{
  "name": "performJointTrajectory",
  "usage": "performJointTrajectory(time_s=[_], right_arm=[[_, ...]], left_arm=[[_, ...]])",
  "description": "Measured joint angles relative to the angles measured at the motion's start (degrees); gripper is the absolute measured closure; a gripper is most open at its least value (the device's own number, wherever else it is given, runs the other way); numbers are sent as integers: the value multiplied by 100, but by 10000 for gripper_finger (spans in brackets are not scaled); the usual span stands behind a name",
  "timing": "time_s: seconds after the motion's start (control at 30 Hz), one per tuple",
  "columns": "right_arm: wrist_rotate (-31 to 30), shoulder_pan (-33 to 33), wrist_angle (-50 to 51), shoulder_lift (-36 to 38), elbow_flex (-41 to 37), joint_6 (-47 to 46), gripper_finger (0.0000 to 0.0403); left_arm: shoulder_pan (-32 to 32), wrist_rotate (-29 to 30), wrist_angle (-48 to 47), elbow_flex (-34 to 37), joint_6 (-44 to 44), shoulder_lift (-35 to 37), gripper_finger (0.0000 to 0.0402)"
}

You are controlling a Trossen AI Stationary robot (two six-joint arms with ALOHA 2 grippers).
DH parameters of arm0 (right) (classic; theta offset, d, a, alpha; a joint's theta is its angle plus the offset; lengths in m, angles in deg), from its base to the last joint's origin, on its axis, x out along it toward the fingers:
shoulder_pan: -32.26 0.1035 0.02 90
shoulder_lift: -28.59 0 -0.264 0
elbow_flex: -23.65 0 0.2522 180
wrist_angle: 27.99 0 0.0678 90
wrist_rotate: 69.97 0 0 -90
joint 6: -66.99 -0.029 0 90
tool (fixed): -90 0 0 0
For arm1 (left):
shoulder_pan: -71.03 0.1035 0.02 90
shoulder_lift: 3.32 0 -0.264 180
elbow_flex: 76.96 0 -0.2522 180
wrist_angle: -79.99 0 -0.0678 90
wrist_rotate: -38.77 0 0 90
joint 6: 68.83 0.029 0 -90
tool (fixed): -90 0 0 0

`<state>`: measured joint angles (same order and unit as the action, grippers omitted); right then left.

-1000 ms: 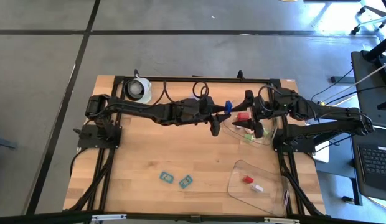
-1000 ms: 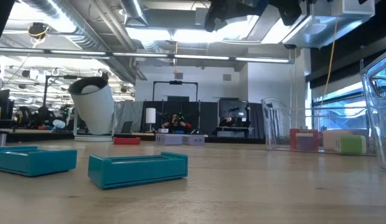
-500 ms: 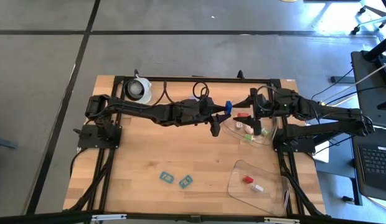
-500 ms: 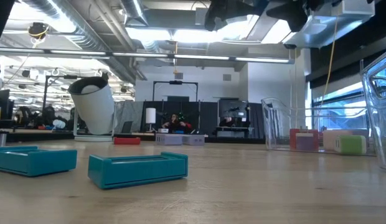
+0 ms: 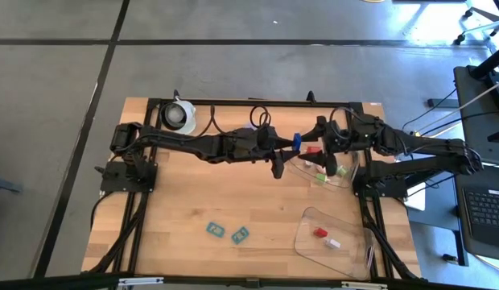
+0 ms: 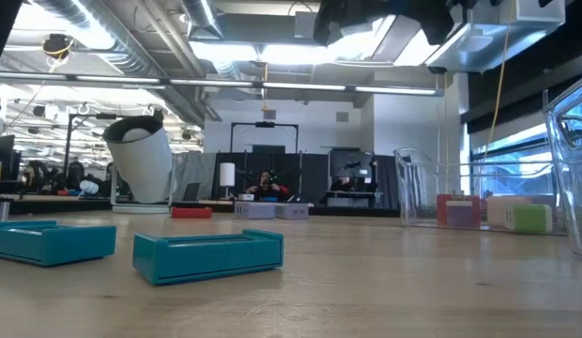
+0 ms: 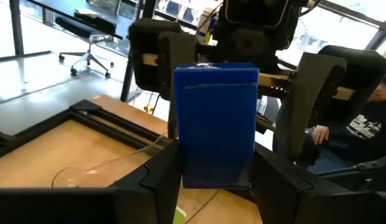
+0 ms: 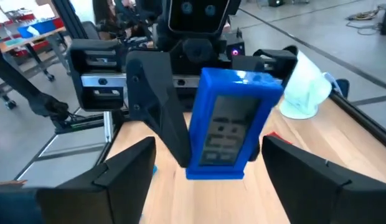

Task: Pick & Place Office items
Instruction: Put the dark blue digital clock into the bottom transparent bin

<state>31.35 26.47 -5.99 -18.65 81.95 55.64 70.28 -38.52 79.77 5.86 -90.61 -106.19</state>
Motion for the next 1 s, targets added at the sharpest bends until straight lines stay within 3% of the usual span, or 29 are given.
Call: performJointTrajectory(time_s=[0.43, 1.0], right_arm=[[14, 1, -872, -188, 0, -27, 80], [517, 1, -1195, -570, -2, -626, 116]], left_arm=[[-114, -41, -17, 0, -1, 0, 246], [-113, -119, 227, 4, 696, 17, 244]])
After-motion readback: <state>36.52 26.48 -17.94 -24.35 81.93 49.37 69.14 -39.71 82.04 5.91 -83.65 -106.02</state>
